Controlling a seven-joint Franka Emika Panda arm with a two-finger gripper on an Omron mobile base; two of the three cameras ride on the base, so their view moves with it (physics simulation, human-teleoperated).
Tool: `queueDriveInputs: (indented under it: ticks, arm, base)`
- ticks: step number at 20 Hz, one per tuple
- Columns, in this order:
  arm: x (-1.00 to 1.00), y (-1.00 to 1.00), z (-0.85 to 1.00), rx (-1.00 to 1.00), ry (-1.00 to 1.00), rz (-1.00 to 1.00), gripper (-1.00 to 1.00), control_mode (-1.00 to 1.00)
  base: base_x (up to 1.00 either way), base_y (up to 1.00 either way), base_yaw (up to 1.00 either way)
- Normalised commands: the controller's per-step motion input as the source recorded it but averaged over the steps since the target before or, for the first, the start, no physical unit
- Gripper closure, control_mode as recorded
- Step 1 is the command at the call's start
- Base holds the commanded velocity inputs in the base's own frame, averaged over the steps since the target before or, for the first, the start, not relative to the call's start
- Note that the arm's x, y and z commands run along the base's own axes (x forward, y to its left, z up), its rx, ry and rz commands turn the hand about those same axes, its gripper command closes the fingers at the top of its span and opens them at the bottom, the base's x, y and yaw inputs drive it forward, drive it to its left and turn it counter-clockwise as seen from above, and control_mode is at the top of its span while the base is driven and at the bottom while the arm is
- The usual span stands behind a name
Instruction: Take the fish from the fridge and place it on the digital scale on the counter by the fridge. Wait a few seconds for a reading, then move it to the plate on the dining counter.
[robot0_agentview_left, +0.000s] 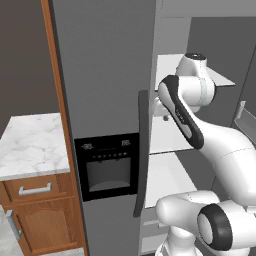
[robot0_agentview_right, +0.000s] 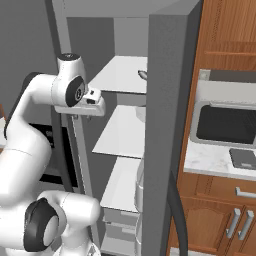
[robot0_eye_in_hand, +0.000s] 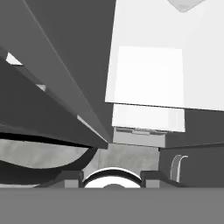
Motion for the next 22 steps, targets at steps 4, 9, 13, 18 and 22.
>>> queueDriveInputs:
  ticks: [4, 9, 13, 18, 22]
  arm:
    - [-0.17, -0.28, 0.0, 0.0, -0.11, 0.0, -1.0, -1.0]
    - [-0.24, -0.46, 0.02, -0.02, -0.3, 0.0, -1.0, -1.0]
    - [-0.04, -0.29, 0.21, -0.13, -0.35, 0.0, -1.0, -1.0]
    - [-0.01, -0.22, 0.45, -0.17, -0.37, 0.0, -1.0, -1.0]
    - [0.0, -0.21, 0.63, -0.17, -0.27, 0.0, -1.0, -1.0]
  base:
    - [0.0, 0.0, 0.0]
    - [0.0, 0.0, 0.0]
    - [0.0, 0.0, 0.0]
    - [0.0, 0.0, 0.0]
    - [0.0, 0.0, 0.0]
